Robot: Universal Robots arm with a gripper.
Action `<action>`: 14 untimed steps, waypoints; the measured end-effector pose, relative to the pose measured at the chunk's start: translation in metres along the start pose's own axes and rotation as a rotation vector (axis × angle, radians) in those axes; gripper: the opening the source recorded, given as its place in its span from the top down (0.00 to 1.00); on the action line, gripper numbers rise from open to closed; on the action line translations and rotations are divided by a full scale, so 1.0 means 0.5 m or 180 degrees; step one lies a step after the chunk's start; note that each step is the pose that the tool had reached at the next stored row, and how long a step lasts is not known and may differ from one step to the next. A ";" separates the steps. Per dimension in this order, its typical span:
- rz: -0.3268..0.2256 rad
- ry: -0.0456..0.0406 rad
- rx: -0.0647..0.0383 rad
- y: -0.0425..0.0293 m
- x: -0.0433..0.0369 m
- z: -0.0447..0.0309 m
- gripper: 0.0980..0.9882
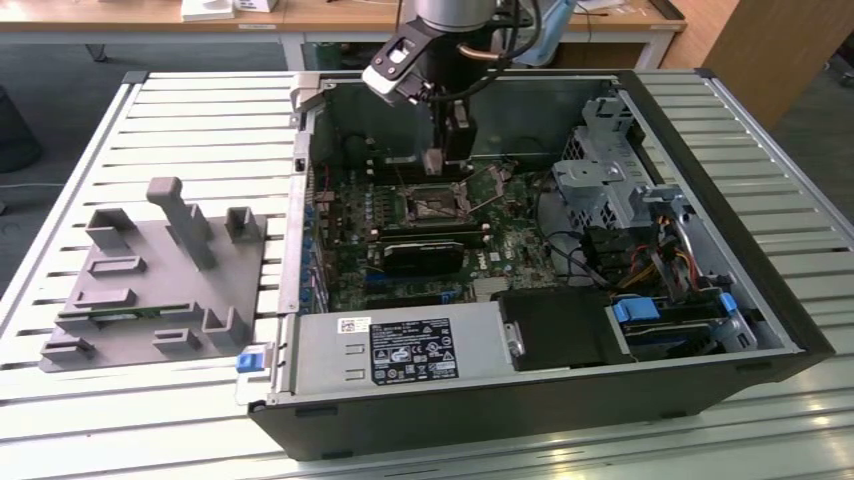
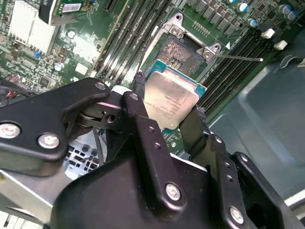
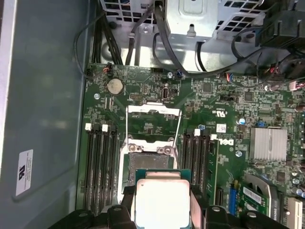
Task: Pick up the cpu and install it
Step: 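Place the cpu into insertion slot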
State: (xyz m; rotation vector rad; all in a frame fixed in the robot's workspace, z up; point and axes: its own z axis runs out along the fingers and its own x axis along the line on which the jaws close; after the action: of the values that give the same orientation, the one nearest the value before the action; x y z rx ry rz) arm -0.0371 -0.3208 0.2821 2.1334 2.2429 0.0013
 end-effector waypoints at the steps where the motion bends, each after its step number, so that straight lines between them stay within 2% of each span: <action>1: 0.0000 0.0000 0.0000 0.000 0.001 0.003 0.50; 10: 0.0001 0.0000 0.0001 -0.001 0.005 0.029 0.50; 14: 0.0001 -0.0001 0.0000 -0.001 0.006 0.036 0.50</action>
State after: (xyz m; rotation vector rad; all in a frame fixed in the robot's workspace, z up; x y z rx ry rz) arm -0.0371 -0.3185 0.2641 2.1336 2.2424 0.0007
